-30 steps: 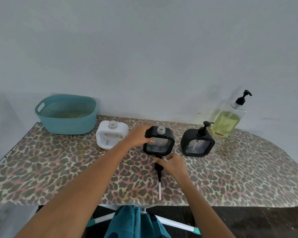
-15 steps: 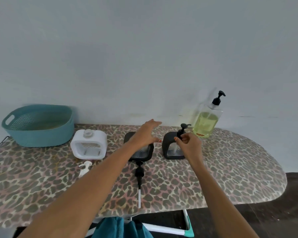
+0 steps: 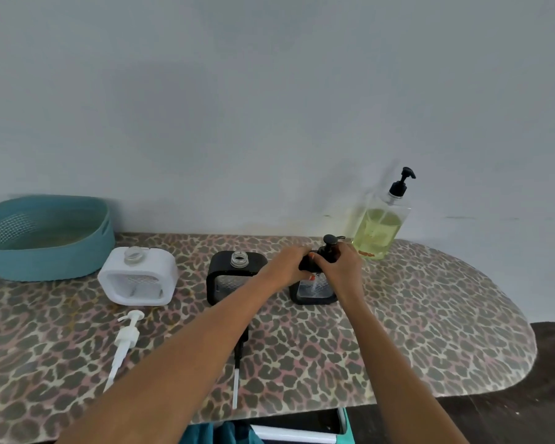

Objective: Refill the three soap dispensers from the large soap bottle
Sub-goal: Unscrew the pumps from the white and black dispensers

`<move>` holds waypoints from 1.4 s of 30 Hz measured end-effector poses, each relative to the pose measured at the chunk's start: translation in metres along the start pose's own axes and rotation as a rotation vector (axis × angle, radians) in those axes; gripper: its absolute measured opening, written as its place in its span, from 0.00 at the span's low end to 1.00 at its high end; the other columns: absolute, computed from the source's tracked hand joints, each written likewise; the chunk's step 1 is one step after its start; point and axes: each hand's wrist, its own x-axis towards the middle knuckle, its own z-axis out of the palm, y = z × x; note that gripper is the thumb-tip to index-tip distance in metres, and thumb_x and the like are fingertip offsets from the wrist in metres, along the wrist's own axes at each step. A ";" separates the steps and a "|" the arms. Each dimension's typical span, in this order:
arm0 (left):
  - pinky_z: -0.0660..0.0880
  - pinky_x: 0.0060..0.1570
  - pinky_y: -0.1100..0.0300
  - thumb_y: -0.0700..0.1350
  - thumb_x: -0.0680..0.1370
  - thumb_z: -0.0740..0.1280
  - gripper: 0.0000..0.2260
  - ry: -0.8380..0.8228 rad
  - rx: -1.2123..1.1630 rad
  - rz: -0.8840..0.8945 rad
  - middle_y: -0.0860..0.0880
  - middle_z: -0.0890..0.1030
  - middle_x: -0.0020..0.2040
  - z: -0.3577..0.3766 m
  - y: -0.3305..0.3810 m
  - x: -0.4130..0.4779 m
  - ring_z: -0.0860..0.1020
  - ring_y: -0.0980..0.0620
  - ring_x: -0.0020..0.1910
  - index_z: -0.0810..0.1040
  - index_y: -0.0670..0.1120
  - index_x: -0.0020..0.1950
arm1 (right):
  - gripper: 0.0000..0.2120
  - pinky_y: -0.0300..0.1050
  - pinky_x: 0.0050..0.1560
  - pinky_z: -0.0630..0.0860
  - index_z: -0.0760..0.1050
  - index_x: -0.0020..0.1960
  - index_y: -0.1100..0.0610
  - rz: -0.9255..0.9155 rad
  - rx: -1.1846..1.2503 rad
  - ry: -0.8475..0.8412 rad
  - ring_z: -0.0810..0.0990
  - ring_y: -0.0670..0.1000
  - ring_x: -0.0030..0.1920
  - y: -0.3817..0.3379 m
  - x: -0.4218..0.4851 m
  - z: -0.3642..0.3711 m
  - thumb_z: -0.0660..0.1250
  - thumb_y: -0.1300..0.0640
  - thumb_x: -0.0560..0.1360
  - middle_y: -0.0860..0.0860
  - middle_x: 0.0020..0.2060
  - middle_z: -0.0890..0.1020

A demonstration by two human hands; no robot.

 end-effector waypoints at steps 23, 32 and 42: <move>0.74 0.53 0.54 0.37 0.72 0.69 0.23 0.036 -0.025 -0.003 0.40 0.80 0.56 0.005 -0.007 0.005 0.78 0.44 0.54 0.71 0.43 0.66 | 0.24 0.41 0.49 0.69 0.72 0.58 0.61 -0.034 -0.042 -0.100 0.74 0.52 0.52 0.007 0.013 -0.005 0.75 0.54 0.66 0.54 0.52 0.75; 0.70 0.59 0.56 0.37 0.71 0.70 0.25 0.034 -0.070 -0.016 0.41 0.77 0.61 0.005 -0.006 0.003 0.76 0.44 0.59 0.69 0.41 0.67 | 0.18 0.29 0.35 0.67 0.77 0.56 0.61 0.023 0.052 -0.160 0.77 0.48 0.43 0.007 0.014 -0.015 0.72 0.63 0.67 0.50 0.42 0.79; 0.71 0.58 0.55 0.36 0.71 0.70 0.23 0.056 -0.088 -0.018 0.40 0.78 0.59 0.006 -0.005 0.001 0.76 0.44 0.58 0.71 0.40 0.65 | 0.22 0.31 0.37 0.66 0.71 0.55 0.60 0.053 0.014 -0.022 0.72 0.49 0.45 0.004 0.008 -0.006 0.75 0.55 0.66 0.52 0.47 0.76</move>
